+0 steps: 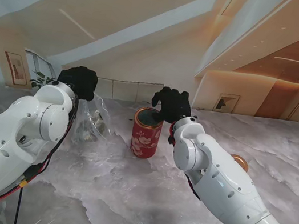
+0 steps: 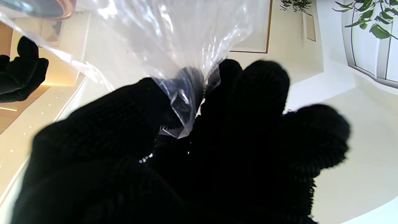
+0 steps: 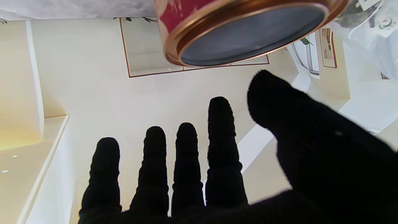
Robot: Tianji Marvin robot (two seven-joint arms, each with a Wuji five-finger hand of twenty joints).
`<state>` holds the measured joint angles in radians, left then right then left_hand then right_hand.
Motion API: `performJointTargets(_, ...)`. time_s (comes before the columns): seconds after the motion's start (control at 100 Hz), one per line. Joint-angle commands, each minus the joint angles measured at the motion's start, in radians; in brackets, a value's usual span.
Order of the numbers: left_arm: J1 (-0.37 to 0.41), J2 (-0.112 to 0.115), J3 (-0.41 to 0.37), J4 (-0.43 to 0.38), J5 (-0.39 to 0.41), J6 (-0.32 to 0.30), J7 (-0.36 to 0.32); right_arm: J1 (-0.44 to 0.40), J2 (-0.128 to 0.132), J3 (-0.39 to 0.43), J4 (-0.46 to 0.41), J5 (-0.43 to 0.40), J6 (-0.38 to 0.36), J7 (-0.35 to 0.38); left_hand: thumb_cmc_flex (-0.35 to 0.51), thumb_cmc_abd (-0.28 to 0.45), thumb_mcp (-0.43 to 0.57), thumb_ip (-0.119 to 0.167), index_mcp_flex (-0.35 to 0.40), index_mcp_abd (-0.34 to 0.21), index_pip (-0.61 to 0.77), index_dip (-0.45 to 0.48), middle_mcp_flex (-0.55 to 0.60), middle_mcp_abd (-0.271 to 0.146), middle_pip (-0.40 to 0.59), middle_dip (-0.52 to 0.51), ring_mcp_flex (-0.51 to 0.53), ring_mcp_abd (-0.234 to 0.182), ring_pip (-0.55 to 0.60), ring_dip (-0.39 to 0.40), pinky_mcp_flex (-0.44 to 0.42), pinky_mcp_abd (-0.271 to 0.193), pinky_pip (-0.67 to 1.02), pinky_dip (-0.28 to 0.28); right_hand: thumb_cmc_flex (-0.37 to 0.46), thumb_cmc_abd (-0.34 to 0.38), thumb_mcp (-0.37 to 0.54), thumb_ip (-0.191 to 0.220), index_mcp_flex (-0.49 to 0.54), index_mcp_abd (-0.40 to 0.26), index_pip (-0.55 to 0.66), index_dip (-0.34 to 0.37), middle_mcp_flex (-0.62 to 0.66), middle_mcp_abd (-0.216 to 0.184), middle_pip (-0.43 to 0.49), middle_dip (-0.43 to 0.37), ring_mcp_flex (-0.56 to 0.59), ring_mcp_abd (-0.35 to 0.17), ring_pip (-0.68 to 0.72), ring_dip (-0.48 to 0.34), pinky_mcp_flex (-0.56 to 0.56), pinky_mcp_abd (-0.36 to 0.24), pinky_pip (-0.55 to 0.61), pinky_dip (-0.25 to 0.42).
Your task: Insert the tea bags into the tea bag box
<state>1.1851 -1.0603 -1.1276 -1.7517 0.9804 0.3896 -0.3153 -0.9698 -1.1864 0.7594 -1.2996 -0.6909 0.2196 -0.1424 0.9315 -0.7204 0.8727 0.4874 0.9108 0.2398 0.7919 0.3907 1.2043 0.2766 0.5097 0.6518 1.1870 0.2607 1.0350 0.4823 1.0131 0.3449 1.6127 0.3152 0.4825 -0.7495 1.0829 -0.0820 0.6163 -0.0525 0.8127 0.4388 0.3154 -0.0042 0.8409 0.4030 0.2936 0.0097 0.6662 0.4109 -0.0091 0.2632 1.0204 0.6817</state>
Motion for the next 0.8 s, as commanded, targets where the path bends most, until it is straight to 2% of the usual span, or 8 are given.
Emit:
performJointTargets(0.0,-0.003,-0.002,0.003,-0.006,-0.002,-0.002,-0.016,-0.017,-0.002,0.013,-0.009,0.004,-0.007,0.005,0.036,-0.018,0.028,0.010,0.016,0.001,0.015,0.018,0.038,0.093,0.023,0.013,0.036,0.013,0.035,0.001,0.021,-0.080,0.073,0.006,-0.031,0.036,-0.018,0.015,-0.054,0.012,-0.020,0.009,-0.038,0.008,0.001,-0.008,-0.044,-0.006,-0.001,0.003,-0.019,-0.016,0.012,-0.007)
performJointTargets(0.08,-0.004,-0.002,0.004,-0.005,-0.002,-0.002,-0.017,-0.040,0.001,0.041,-0.028,0.009,-0.021,-0.001,0.036,-0.018,0.028,0.010,0.015,0.002,0.015,0.018,0.038,0.096,0.023,0.013,0.036,0.014,0.035,0.001,0.021,-0.080,0.073,0.006,-0.090,0.107,-0.056,0.022,-0.096,0.015,-0.046,0.013,-0.039,0.008,-0.001,-0.009,-0.036,-0.006,0.000,0.003,-0.016,-0.019,0.013,-0.007)
performJointTargets(0.32,-0.006,-0.002,0.005,-0.003,0.001,-0.003,-0.018,-0.152,0.016,0.166,-0.122,0.024,-0.087,-0.021,0.036,-0.017,0.027,0.009,0.015,0.001,0.015,0.018,0.037,0.095,0.023,0.013,0.035,0.013,0.035,0.001,0.021,-0.080,0.073,0.006,-0.162,0.196,-0.120,0.053,-0.160,-0.013,-0.134,-0.013,-0.026,0.003,-0.065,-0.036,-0.010,-0.002,-0.034,-0.013,0.002,-0.023,-0.001,-0.013)
performJointTargets(0.55,-0.001,-0.001,-0.002,-0.005,0.010,-0.013,-0.021,-0.278,0.034,0.295,-0.196,0.030,-0.157,-0.020,0.036,-0.017,0.027,0.009,0.015,0.001,0.015,0.018,0.037,0.093,0.023,0.013,0.036,0.014,0.034,0.001,0.021,-0.080,0.073,0.006,-0.184,0.212,-0.133,0.057,-0.154,-0.007,-0.205,-0.063,0.042,-0.007,-0.182,-0.074,0.029,-0.002,-0.182,-0.084,0.000,-0.025,-0.107,-0.112)
performJointTargets(0.64,0.001,-0.001,-0.003,-0.003,0.014,-0.021,-0.015,-0.327,0.039,0.338,-0.219,0.024,-0.180,-0.030,0.035,-0.016,0.027,0.008,0.015,-0.001,0.015,0.018,0.036,0.093,0.023,0.013,0.035,0.013,0.034,0.001,0.021,-0.080,0.073,0.006,-0.189,0.213,-0.135,0.058,-0.151,-0.006,-0.217,-0.076,0.071,-0.012,-0.219,-0.086,0.034,-0.013,-0.205,-0.095,-0.005,-0.026,-0.120,-0.134)
performJointTargets(0.79,0.014,-0.004,-0.011,0.010,0.024,-0.052,0.023,-0.413,0.043,0.399,-0.259,0.018,-0.217,-0.049,0.035,-0.016,0.027,0.006,0.013,-0.003,0.015,0.018,0.035,0.089,0.022,0.013,0.034,0.012,0.033,0.001,0.021,-0.080,0.073,0.006,-0.189,0.215,-0.134,0.058,-0.150,-0.005,-0.223,-0.083,0.074,-0.012,-0.223,-0.085,0.034,-0.015,-0.220,-0.102,-0.011,-0.030,-0.126,-0.144)
